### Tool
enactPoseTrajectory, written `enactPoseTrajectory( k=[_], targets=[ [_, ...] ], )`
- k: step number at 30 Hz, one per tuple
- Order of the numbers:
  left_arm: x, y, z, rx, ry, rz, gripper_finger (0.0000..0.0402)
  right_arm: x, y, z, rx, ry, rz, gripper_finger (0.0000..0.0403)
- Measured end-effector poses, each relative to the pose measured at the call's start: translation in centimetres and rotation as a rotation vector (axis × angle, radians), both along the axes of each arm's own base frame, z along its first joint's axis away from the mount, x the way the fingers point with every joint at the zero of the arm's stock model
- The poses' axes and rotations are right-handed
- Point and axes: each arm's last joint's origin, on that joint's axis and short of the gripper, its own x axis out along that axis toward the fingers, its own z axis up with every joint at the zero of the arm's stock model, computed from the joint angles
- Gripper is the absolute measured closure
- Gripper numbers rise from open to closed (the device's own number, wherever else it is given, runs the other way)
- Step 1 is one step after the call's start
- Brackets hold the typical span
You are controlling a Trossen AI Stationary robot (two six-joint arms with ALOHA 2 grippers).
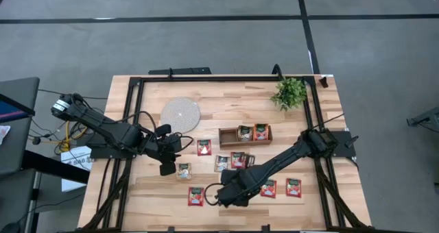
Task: Pick & Place Tea
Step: Put the brown tea bag into the middle section of the wooden organizer
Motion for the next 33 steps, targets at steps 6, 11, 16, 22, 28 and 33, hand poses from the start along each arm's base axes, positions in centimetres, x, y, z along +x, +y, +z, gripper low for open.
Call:
enactPoseTrajectory(
  k=[6,11,16,22,28,33],
  targets=[
    [0.0,0.0,0.0,-0.001,-0.002,0.0,0.0253,-0.7,-1.4,4.0,-0.137,-0.087,0.003,0.0403],
    [0.1,0.0,0.1,-0.005,-0.012,0.0,0.0253,-0.6,-3.8,5.6,-0.212,-0.131,0.009,0.0403],
    [0.2,-0.1,0.1,-0.01,-0.018,-0.002,0.0253,-0.1,-7.1,6.5,-0.264,-0.115,0.032,0.0403],
    [0.1,-0.1,0.1,-0.011,-0.017,-0.005,0.0253,0.6,-10.5,5.5,-0.285,-0.019,0.066,0.0403],
    [0.0,-0.5,0.1,-0.011,-0.018,-0.023,0.0253,-0.1,-12.1,3.5,-0.266,0.112,0.101,0.0403],
    [0.0,-0.6,0.1,-0.012,-0.021,-0.028,0.0253,-2.7,-13.2,3.9,-0.271,0.134,0.085,0.0403]
  ],
)
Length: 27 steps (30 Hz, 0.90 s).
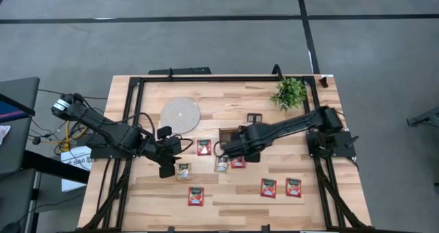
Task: Pick & Place Tea
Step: Put the brown tea bag into the middle section of the wooden organizer
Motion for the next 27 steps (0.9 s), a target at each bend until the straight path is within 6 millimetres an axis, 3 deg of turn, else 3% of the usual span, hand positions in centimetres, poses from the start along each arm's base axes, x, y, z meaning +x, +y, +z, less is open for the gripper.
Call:
enactPoseTrajectory(
  k=[5,10,14,27],
  targets=[
    [0.3,-0.1,0.2,-0.013,-0.031,0.0,0.0253,-2.7,-1.1,1.2,0.023,-0.091,0.012,0.0403],
    [0.6,-0.3,0.4,-0.033,-0.077,0.003,0.0253,-3.8,-2.3,0.2,0.038,-0.121,0.071,0.0403],
    [0.8,-0.2,0.6,-0.03,-0.107,0.033,0.0253,-3.9,-3.3,-1.5,0.034,-0.082,0.113,0.0403],
    [0.9,-0.2,0.7,-0.094,-0.149,0.147,0.0253,-3.0,-5.5,-4.2,0.095,-0.082,0.243,0.0403]
  ],
)
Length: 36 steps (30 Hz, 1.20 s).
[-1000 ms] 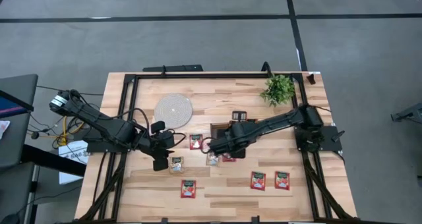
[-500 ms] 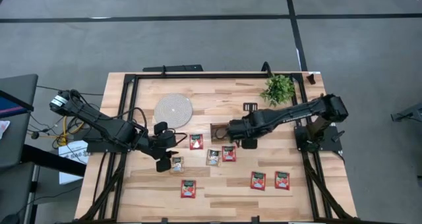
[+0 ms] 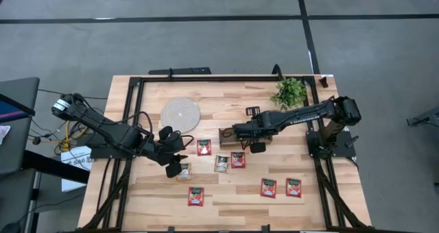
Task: Pick & Place Tea
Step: Put the brown tea bag into the middle section of the wooden organizer
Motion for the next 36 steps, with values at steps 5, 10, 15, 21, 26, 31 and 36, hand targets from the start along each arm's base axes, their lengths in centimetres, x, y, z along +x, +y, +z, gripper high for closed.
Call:
enactPoseTrajectory(
  k=[5,10,15,21,26,31,36],
  targets=[
    [0.1,0.0,0.1,-0.015,-0.011,0.011,0.0253,0.0,-0.4,-0.8,0.007,0.007,0.021,0.0403],
    [0.1,-0.1,0.1,-0.021,-0.02,0.013,0.0253,0.0,-0.7,-1.2,0.013,-0.009,0.01,0.0403],
    [0.2,-0.1,0.2,-0.024,-0.028,0.013,0.0253,0.0,-1.2,-1.3,-0.008,-0.006,0.001,0.0403],
    [0.2,-0.1,0.2,-0.024,-0.028,0.013,0.0253,0.0,-1.6,-1.3,-0.009,-0.008,-0.012,0.0403],
    [0.2,-0.1,0.2,-0.024,-0.028,0.013,0.0253,0.1,-1.5,-1.3,-0.001,-0.015,-0.019,0.0403],
    [0.2,-0.1,0.2,-0.023,-0.027,0.012,0.0253,0.1,-1.7,-1.3,0.01,-0.025,-0.047,0.0403],
    [0.2,-0.1,0.2,-0.021,-0.027,0.01,0.0253,0.1,-1.9,-1.3,0.018,-0.033,-0.078,0.0401]
  ],
)
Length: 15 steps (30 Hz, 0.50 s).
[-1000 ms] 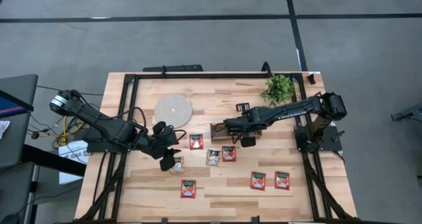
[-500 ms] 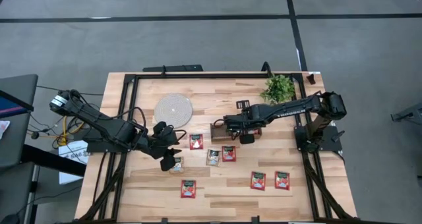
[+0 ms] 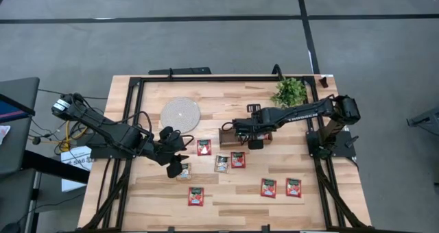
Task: Pick & Place Tea
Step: Put the brown tea bag into the middle section of the wooden organizer
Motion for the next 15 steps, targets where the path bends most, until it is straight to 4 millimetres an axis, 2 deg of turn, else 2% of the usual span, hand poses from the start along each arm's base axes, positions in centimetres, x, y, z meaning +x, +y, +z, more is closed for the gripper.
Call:
enactPoseTrajectory(
  k=[15],
  targets=[
    [0.0,0.0,0.0,-0.001,0.0,0.001,0.0253,-0.09,0.02,0.02,-0.003,0.009,0.0,0.0308]
  ],
)
